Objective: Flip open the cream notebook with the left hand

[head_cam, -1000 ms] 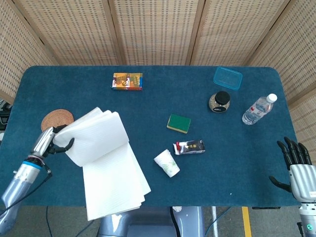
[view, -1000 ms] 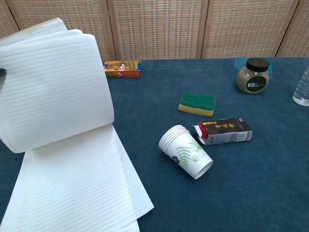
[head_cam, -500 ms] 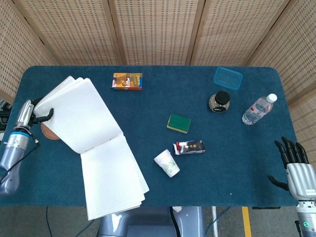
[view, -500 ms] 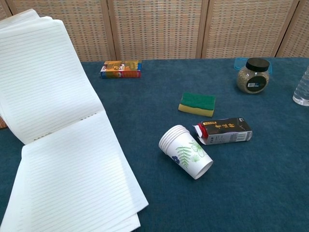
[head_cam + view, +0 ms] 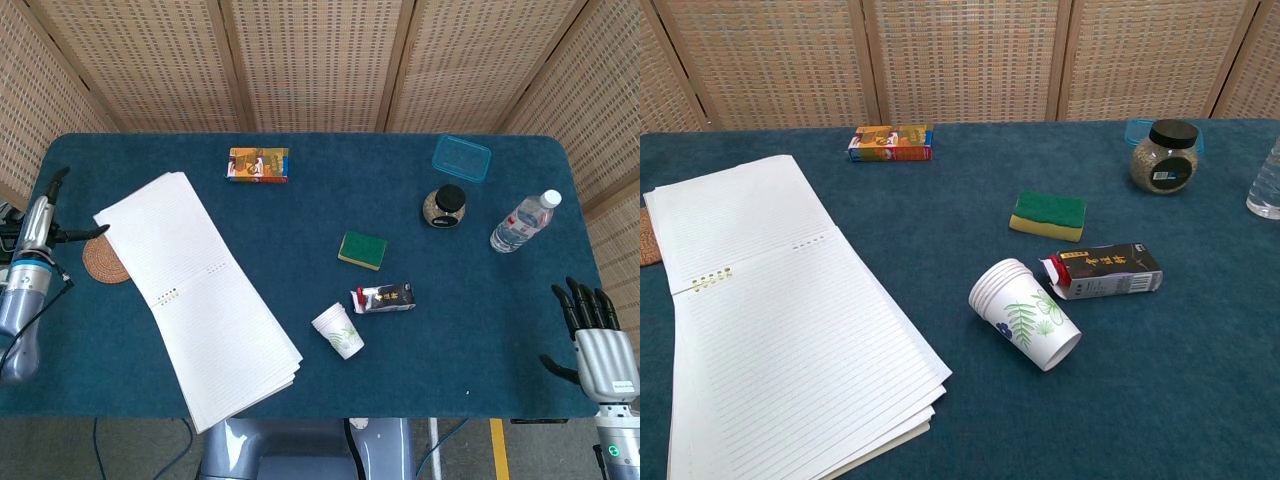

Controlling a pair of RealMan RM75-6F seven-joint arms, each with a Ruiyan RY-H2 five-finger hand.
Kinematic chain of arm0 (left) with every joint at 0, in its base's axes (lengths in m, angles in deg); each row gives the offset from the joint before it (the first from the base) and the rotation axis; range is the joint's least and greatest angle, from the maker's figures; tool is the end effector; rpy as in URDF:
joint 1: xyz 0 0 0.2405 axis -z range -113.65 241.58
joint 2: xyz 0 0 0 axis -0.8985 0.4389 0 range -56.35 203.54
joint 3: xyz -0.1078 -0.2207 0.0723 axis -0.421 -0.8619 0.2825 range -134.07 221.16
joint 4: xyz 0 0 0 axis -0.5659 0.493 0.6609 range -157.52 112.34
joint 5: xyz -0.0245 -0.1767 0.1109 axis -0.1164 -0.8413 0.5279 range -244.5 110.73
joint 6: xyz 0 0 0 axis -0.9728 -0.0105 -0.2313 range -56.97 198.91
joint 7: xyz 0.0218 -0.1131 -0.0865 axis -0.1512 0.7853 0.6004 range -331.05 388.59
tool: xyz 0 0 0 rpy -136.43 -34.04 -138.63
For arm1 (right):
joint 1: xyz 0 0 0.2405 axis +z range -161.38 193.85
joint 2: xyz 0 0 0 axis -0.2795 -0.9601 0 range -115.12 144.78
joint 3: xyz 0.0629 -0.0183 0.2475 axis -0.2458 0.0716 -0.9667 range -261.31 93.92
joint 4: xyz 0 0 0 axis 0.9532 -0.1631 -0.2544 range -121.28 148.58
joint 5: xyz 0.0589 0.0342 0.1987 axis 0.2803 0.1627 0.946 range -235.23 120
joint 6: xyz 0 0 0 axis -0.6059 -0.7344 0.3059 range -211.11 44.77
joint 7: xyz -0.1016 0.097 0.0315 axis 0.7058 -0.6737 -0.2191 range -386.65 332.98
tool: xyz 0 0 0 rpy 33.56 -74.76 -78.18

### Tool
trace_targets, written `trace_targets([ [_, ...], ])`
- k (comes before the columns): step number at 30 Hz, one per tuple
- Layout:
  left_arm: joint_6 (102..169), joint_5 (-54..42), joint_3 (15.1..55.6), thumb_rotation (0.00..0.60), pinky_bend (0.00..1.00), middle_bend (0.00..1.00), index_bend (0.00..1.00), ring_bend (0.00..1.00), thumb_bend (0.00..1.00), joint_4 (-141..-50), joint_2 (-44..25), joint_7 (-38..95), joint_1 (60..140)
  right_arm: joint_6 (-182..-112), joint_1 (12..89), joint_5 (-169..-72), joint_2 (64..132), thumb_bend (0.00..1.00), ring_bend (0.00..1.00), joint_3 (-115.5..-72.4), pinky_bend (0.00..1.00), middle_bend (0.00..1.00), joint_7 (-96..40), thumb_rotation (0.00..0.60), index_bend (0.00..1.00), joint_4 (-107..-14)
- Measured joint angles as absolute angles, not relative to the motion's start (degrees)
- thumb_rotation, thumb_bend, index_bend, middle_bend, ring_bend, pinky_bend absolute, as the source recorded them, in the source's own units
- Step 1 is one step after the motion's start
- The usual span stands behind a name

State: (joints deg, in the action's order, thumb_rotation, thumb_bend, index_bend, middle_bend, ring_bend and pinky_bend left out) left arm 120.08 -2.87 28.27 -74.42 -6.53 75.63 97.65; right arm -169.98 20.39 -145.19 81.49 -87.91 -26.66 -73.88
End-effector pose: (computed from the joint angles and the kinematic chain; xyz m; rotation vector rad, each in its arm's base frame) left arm -0.3370 0.4045 0.1491 -0.9530 -1.4480 -1.2796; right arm -0.3187 -0.1828 0.1585 1.3790 -0.8277 0.9136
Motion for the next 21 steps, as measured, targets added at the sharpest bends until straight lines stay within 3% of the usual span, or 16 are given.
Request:
trace_targets([
  [8,138.76,5.03,29.53,0.6,0.0,0.0,0.0,0.0,0.0,-87.0,-0.81,74.34,90.44,-171.67,19.88,-146.02,80.57,0.0,0.0,-87.94,0.0,0.0,-28.18,0.6,0.0,-74.67],
  [21,154.34,8.46,39.19,0.6,0.0,0.0,0.0,0.0,0.0,-124.25,10.47,24.54,76.5,-173.45,19.13,-146.88,78.83,0.0,0.0,-88.07,0.0,0.0,-31.59,0.6,0.0,-75.17],
])
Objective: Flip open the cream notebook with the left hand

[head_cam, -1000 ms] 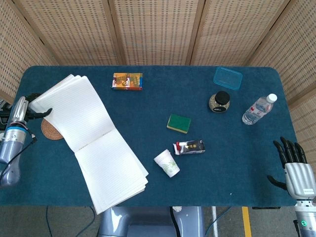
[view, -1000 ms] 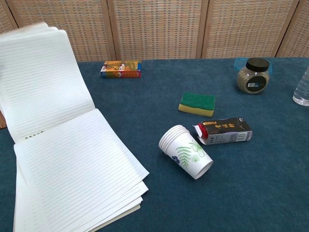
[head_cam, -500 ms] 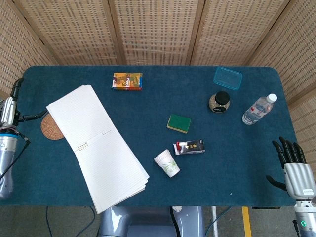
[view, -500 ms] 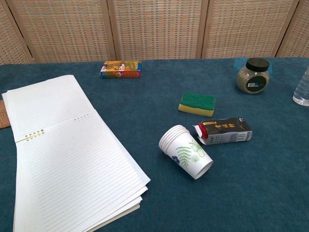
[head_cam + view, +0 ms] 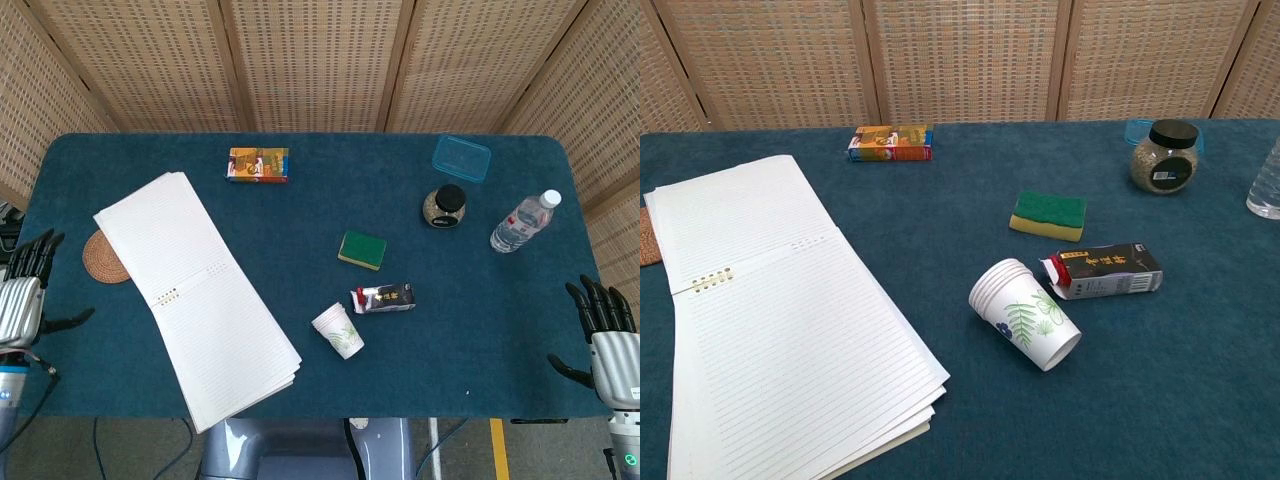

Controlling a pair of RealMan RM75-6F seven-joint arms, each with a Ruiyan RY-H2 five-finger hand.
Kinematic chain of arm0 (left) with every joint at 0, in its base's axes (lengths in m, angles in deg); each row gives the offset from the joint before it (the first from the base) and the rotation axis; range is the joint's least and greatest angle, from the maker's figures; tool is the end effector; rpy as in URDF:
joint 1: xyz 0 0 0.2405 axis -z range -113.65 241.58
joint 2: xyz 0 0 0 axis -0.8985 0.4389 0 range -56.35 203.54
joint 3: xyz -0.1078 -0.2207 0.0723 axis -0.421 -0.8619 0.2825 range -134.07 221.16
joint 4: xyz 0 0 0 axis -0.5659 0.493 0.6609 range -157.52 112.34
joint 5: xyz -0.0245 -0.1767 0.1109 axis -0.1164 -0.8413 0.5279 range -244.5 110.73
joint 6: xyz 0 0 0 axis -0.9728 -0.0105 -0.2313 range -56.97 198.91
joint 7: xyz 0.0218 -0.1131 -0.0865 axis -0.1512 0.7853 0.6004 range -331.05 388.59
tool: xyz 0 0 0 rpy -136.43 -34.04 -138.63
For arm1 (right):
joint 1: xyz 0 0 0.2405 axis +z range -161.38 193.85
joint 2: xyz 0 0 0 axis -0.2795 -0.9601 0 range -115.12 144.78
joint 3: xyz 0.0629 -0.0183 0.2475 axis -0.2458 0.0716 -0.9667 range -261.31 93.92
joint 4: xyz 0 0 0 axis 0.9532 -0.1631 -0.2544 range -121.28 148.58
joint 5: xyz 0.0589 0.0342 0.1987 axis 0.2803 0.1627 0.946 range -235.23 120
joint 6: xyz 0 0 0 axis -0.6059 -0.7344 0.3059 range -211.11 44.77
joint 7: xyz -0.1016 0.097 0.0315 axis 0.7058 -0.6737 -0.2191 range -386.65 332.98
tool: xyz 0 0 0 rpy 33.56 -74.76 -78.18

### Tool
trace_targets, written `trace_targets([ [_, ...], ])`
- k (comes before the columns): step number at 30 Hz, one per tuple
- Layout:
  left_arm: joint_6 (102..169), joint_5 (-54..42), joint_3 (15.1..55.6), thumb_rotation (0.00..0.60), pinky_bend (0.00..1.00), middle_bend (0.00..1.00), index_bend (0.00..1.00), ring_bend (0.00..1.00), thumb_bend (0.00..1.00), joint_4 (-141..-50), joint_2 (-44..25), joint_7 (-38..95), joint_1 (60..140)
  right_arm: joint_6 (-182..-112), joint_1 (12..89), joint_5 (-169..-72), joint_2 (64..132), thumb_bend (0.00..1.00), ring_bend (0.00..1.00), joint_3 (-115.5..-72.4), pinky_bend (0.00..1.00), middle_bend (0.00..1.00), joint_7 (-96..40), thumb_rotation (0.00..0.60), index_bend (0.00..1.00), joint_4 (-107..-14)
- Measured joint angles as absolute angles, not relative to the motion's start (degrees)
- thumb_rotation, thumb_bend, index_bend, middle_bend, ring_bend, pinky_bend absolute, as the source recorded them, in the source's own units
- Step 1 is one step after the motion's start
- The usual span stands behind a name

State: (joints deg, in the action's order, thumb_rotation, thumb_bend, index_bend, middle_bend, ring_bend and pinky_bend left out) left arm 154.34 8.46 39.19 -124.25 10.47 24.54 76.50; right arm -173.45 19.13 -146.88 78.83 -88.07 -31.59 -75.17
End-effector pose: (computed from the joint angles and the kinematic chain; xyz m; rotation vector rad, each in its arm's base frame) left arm -0.2764 0.2207 0.1569 -1.3108 -0.9764 -0.9651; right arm -0.3138 -0.1756 0.1777 1.3425 -0.8267 1.0009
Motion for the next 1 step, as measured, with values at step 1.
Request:
trace_targets([
  [1,155.35,8.82,40.04,0.6,0.0,0.0,0.0,0.0,0.0,-126.37,10.78,21.76,75.49,-173.5,19.1,-146.91,78.74,0.0,0.0,-88.07,0.0,0.0,-31.75,0.6,0.0,-75.18],
])
